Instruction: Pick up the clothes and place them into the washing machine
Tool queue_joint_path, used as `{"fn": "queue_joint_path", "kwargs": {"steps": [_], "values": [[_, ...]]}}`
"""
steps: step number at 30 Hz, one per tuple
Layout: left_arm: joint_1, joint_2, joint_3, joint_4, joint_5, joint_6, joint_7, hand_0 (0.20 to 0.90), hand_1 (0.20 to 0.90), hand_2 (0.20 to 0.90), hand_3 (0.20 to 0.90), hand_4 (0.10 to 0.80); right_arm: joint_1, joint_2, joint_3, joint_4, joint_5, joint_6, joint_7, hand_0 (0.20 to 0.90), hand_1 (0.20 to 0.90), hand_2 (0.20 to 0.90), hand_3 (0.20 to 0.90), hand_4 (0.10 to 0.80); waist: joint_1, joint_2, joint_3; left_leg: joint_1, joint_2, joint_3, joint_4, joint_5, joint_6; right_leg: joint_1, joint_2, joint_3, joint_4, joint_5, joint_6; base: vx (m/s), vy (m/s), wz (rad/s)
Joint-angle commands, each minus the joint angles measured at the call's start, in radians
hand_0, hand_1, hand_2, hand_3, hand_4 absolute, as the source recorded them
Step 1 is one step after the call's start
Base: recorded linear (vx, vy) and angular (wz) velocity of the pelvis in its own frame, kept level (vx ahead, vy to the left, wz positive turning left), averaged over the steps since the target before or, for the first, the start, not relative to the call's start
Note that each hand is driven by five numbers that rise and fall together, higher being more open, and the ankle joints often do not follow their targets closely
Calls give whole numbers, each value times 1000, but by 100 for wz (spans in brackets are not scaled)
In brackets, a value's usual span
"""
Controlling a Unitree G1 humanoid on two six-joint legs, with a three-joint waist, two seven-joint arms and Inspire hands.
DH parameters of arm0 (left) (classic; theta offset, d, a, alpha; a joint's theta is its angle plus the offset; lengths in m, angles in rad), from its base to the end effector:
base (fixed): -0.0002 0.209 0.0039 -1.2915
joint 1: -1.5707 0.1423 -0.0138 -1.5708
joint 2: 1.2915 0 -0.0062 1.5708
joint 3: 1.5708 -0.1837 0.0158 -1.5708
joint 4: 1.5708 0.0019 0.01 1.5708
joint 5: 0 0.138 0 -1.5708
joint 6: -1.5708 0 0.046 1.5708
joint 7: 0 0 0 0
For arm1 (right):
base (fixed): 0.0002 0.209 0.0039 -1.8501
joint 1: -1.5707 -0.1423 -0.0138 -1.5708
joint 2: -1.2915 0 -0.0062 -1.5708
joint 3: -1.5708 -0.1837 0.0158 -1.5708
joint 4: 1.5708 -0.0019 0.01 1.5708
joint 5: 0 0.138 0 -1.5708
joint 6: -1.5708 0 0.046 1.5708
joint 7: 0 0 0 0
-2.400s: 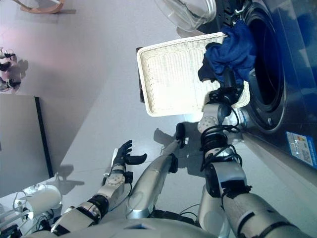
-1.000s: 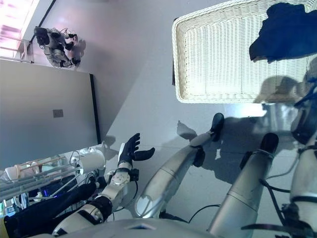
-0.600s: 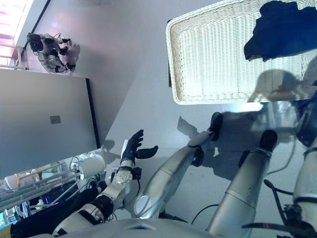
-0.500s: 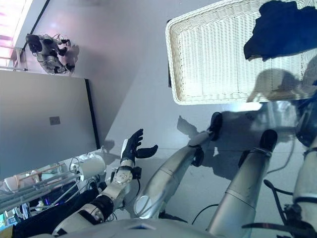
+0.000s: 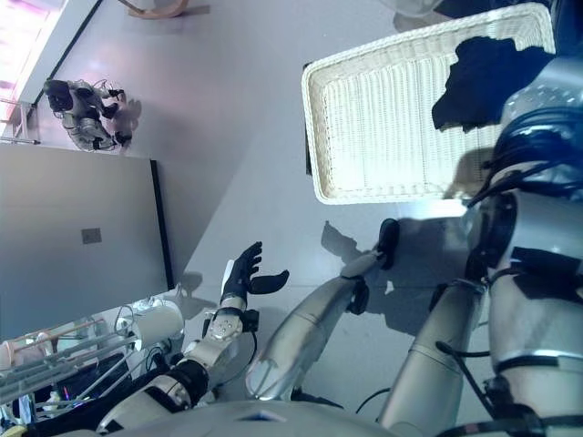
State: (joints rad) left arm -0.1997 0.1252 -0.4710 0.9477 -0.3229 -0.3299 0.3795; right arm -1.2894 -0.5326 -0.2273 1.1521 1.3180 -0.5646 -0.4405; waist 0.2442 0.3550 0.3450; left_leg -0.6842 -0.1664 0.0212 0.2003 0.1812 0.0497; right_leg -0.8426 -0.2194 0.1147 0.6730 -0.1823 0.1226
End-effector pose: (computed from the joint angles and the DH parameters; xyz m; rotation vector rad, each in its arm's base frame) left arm 0.1819 0.1292 -0.0686 0.1350 0.4628 0.1071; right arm 0.3489 -0.2726 0.2660 1.3011 -0.6089 -0.8006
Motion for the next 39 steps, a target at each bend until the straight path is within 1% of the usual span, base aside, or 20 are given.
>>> {"fn": "queue_joint_path", "kwargs": {"steps": [1,4,7,9,10,12,13,15,17,18,19,20,21,23,24,27,30,34,35,39], "values": [[19,27,71,134,-29,-13,1,900,900,900,900,800,129,0,42,-145,-39,-18,99,900,900,900,900,800,32,-25,-99,32,-15,8,-10,-91,-51,154,36,-24,-206,96,-60,28,-67,-2],[38,23,80,154,-21,-3,-17,900,900,900,900,800,222,66,23,-162,-46,-10,121,900,900,900,900,800,23,-49,-110,95,-5,-6,-48,-79,-57,244,46,-47,-273,110,-59,49,-70,4],[61,22,107,188,-22,15,-31,900,900,900,900,800,329,123,25,-168,-95,11,120,900,900,900,900,800,6,-84,-123,162,9,-19,-76,-74,-58,336,56,-73,-338,124,-57,61,-92,-3],[78,24,127,214,-10,28,-42,900,900,900,900,800,429,170,41,-144,-138,41,121,900,900,900,900,800,-13,-119,-130,212,26,-29,-89,-74,-59,405,67,-94,-379,130,-55,49,-103,4],[80,26,128,213,-10,28,-42,900,900,900,900,800,432,173,41,-147,-139,40,121,900,900,900,900,800,-14,-117,-130,214,29,-30,-92,-67,-59,408,69,-96,-385,138,-56,26,-79,-4],[104,36,158,231,4,38,-54,900,900,900,900,800,509,187,73,-120,-205,94,129,900,900,900,900,800,-31,-148,-139,262,40,-34,-106,-75,-60,455,71,-108,-418,138,-54,55,-80,-9],[110,41,170,238,5,40,-59,900,900,900,900,800,533,203,105,-129,-233,106,130,900,900,900,900,800,-36,-156,-144,278,48,-36,-115,-70,-58,470,77,-107,-434,151,-53,61,-88,-1],[137,52,204,252,11,45,-67,900,900,900,900,800,605,222,153,-149,-325,150,133,900,900,900,900,800,-54,-189,-155,324,66,-32,-134,-72,-55,509,82,-114,-456,154,-48,56,-79,-5],[161,62,232,267,12,49,-82,900,900,900,900,800,644,211,216,-125,-465,205,124,900,900,900,900,800,-68,-222,-165,372,82,-20,-160,-72,-56,552,88,-112,-488,162,-43,49,-91,-26],[167,68,243,273,17,50,-87,900,900,900,900,800,652,192,259,-100,-574,245,114,900,900,900,900,800,-73,-235,-169,390,88,-16,-172,-71,-58,569,92,-112,-510,171,-41,0,-99,-28],[177,77,259,277,30,47,-88,900,900,900,900,800,652,170,320,-74,-728,292,96,900,900,900,900,800,-79,-252,-176,401,95,-9,-186,-68,-62,580,97,-114,-532,184,-39,6,-101,-29],[181,83,265,281,41,49,-82,900,900,900,900,800,654,170,343,-73,-805,311,56,900,900,900,900,800,-84,-265,-186,408,103,-5,-201,-64,-64,586,101,-113,-551,192,-37,4,-120,-29],[170,93,274,289,46,50,-79,900,900,900,900,800,633,158,390,-37,-928,351,36,900,900,900,900,800,-87,-277,-193,417,108,-5,-218,-57,-69,596,102,-116,-572,204,-36,9,-111,-27],[168,99,285,302,62,48,-67,900,900,900,900,800,616,158,460,-39,-1058,382,19,900,900,900,900,800,-92,-291,-202,431,116,-2,-253,-43,-78,612,104,-119,-613,228,-34,-10,-98,-19],[171,101,293,302,67,45,-63,900,900,900,900,800,602,142,501,-45,-1143,402,14,900,900,900,900,800,-95,-298,-208,431,121,-2,-267,-36,-82,614,105,-121,-629,235,-32,-26,-85,-2],[172,99,295,305,79,36,-47,900,900,900,900,800,566,133,584,-5,-1305,441,-8,900,900,900,900,800,-97,-309,-206,434,135,-3,-274,-29,-87,609,113,-128,-625,238,-34,-26,-65,4],[169,99,287,309,90,31,-37,900,900,900,900,800,511,131,647,56,-1412,471,-23,900,900,900,900,800,-92,-313,-197,426,137,-6,-271,-26,-86,600,120,-128,-618,240,-38,-18,-41,-1],[159,100,269,306,84,23,-23,900,900,900,900,800,422,124,685,125,-1460,489,-41,900,900,900,900,800,-83,-309,-177,405,138,-7,-263,-22,-86,567,122,-132,-591,234,-41,-36,-5,1],[144,104,265,305,74,20,-16,900,900,900,900,800,379,116,698,140,-1468,497,-46,900,900,900,900,800,-82,-305,-153,389,139,-5,-245,-24,-84,545,125,-133,-562,225,-45,-57,9,1],[115,110,253,306,59,18,-4,900,900,900,900,800,296,98,738,174,-1488,510,-50,900,900,900,900,800,-77,-295,-108,347,132,-7,-210,-24,-83,504,128,-137,-515,212,-51,-73,18,1]]}}
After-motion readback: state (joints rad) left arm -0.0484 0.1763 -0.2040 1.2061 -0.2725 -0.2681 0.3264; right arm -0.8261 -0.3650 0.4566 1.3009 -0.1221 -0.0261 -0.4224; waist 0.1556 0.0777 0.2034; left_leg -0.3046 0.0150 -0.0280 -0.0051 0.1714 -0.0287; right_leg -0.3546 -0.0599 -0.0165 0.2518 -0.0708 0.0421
